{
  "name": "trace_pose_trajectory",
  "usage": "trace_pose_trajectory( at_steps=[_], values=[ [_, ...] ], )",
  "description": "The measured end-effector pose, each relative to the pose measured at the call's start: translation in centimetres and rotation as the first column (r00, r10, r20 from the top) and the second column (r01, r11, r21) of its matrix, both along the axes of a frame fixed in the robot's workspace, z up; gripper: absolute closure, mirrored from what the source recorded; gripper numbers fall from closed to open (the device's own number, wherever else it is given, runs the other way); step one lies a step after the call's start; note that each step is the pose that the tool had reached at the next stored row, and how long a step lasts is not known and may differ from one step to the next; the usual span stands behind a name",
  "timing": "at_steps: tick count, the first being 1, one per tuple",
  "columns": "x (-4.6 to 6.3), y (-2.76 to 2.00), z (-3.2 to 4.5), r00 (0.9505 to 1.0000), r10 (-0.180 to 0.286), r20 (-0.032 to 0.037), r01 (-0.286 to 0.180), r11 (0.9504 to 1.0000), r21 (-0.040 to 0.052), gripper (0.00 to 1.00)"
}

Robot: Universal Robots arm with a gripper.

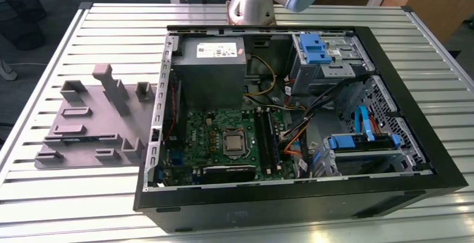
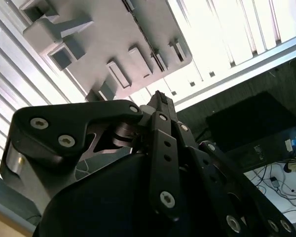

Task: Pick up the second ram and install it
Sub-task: 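Pick up the second ram and move it above second insertion slot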

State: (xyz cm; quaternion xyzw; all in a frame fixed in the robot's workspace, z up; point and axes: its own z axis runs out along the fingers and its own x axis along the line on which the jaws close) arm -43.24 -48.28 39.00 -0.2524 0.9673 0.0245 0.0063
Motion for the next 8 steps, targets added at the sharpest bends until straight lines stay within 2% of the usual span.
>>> trace_pose_trajectory(
  at_steps=[8],
  values=[
    [-0.06, -0.04, 0.0, 0.9973, 0.074, -0.0001, -0.074, 0.9973, -0.0002, 0.89]
  ],
)
